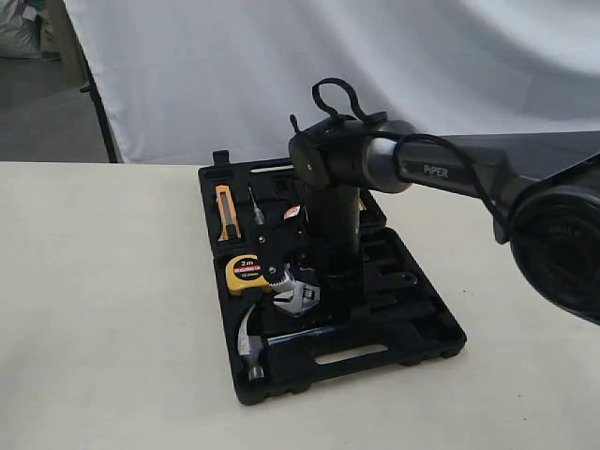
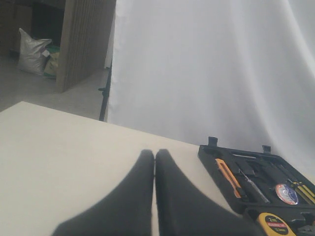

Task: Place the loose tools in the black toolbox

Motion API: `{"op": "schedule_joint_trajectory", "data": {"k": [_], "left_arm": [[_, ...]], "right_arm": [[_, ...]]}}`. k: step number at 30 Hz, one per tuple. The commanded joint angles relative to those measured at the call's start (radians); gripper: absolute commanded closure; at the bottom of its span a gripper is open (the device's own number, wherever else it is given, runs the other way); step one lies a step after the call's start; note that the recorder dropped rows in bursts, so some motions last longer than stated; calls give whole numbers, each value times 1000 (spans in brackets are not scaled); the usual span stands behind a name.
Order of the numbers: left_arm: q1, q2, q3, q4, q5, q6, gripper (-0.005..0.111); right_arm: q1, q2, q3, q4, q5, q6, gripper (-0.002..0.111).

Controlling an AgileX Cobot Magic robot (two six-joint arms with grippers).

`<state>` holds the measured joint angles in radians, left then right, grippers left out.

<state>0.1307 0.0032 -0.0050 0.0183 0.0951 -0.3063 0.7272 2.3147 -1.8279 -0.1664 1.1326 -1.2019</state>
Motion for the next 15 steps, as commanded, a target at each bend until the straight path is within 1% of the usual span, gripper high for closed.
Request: {"op": "schedule_joint_trajectory", "data": {"k": [1,5,15], "left_arm": [[25,-3,-3,4,-7,-5,106],[25,-3,-3,4,-7,-5,106],[25,-3,-3,4,-7,-5,106]], "right_arm": [[-17,7,3,-30,16,13,109],[-17,7,3,-86,18,35,109],[-17,7,3,-143,19,73,109]]}}
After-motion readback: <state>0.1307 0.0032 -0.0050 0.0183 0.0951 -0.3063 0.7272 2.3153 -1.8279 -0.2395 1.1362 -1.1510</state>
